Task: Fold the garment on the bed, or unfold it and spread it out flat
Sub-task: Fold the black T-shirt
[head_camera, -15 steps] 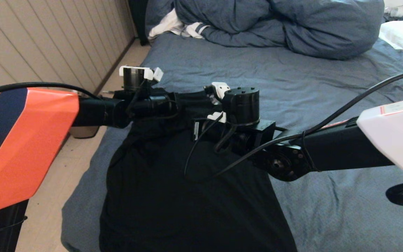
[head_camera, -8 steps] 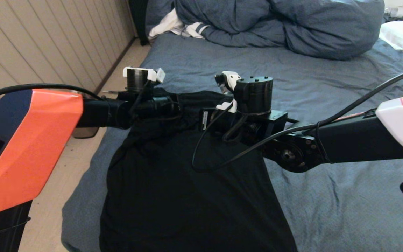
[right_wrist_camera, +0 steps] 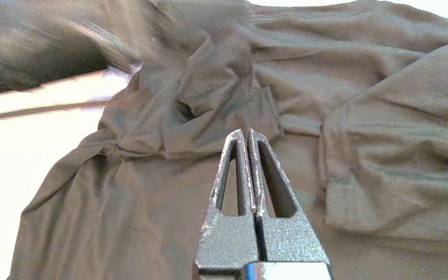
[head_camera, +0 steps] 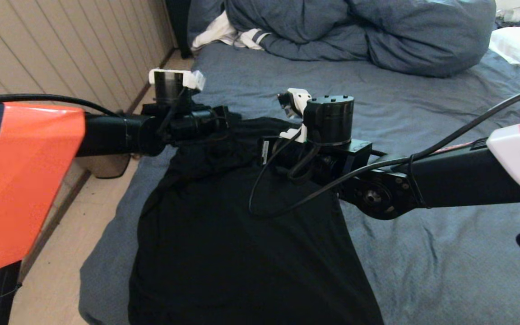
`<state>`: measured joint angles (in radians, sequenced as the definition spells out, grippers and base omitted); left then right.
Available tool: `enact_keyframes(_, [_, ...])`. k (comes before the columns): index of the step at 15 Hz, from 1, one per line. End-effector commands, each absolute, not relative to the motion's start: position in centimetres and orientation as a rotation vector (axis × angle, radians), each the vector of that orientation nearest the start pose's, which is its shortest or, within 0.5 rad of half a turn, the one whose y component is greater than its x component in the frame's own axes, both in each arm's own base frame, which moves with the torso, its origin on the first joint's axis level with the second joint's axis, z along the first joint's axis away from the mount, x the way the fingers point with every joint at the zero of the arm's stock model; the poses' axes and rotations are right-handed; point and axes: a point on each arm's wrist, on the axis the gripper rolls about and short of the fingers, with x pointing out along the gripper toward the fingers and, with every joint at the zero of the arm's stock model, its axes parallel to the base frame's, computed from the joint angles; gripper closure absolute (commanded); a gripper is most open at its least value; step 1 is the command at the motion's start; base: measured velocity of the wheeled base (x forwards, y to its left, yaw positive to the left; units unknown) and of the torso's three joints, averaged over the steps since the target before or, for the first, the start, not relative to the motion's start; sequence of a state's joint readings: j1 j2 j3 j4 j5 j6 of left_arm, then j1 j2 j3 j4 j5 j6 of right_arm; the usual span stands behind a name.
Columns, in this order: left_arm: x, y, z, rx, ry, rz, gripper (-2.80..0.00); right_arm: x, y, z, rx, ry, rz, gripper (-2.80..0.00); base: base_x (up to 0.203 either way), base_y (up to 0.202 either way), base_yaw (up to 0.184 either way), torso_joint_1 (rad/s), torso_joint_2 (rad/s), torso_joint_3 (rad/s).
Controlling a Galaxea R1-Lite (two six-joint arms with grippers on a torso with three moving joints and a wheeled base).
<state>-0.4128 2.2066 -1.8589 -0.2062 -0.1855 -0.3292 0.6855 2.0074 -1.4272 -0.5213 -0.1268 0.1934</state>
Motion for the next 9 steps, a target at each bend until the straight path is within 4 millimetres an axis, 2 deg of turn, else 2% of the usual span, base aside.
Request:
enact_keyframes(1, [41.7,-18.7,25.9,-0.305,0.197,-0.574,-2.8,32.5,26.2,23.3,0.168,0.106,0.551,0.0,0.0,0.0,0.0,0.0,0.0,0.0])
enact_keyframes(3, [41.1,-18.1,27.1,-0.307,0.171,-0.569,-2.8,32.8,25.7,23.5,0.169,0.099,0.538,0.0,0.0,0.0,0.0,0.0,0.0,0.0])
enact_keyframes(4, [41.5,-17.0,27.0,-0.305,0.171,-0.542,-2.8,32.8,25.7,23.7,0.168,0.093,0.537,0.0,0.0,0.0,0.0,0.0,0.0,0.0])
enact_keyframes(6, [42.4,-15.6,25.7,-0.29,0.201,-0.501,-2.8,33.2,25.4,23.9,0.165,0.085,0.529,0.0,0.0,0.0,0.0,0.0,0.0,0.0])
enact_keyframes(9, [43.0,-15.6,23.6,-0.27,0.251,-0.488,-2.8,33.5,25.1,24.1,0.169,0.074,0.521,0.0,0.0,0.0,0.0,0.0,0.0,0.0])
